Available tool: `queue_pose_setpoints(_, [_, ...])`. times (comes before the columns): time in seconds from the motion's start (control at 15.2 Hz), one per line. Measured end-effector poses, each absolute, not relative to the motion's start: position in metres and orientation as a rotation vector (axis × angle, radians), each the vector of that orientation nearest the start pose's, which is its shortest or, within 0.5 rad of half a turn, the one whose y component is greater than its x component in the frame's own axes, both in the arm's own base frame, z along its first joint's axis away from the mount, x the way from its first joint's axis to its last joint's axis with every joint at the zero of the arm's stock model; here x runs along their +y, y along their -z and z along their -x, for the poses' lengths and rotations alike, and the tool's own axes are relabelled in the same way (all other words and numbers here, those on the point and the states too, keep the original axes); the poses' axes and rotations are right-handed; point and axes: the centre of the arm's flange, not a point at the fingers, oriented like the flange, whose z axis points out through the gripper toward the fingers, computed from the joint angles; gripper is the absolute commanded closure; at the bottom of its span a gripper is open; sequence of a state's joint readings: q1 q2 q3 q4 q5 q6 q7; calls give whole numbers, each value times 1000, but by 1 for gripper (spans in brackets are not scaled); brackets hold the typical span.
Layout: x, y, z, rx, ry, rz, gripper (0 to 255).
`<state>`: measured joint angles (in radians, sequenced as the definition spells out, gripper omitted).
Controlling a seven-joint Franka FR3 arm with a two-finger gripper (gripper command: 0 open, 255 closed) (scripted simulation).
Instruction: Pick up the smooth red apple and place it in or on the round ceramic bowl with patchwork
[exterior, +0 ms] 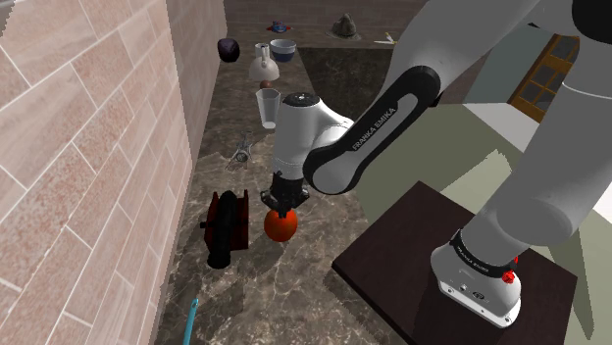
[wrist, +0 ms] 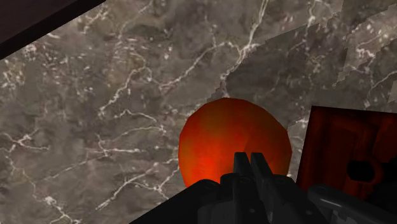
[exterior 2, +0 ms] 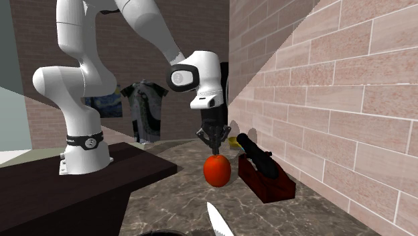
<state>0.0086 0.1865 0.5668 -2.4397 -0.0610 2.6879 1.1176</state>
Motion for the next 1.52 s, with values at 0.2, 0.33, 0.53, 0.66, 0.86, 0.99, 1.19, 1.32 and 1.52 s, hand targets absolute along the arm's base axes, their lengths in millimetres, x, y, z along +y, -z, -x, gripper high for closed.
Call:
queue_pose_setpoints(0.2, [277,-249,-414,750,15,2930,255])
queue_pose_setpoints(0.33, [276,-255,-414,750,15,2931,255])
queue_pose_setpoints(0.53, [277,-268,-414,750,15,2931,255])
queue_pose_setpoints(0.66, [277,-279,-415,750,15,2931,255])
queue_pose_setpoints(0.86, [277,-295,-414,750,15,2931,255])
queue_pose_setpoints(0.99, [277,-306,-414,750,15,2931,255])
queue_pose_setpoints(1.19, [277,-322,-414,750,15,2931,255])
queue_pose_setpoints(1.32, [277,-332,-414,750,15,2931,255])
queue_pose_setpoints(1.52, [277,-349,-414,750,15,2931,255])
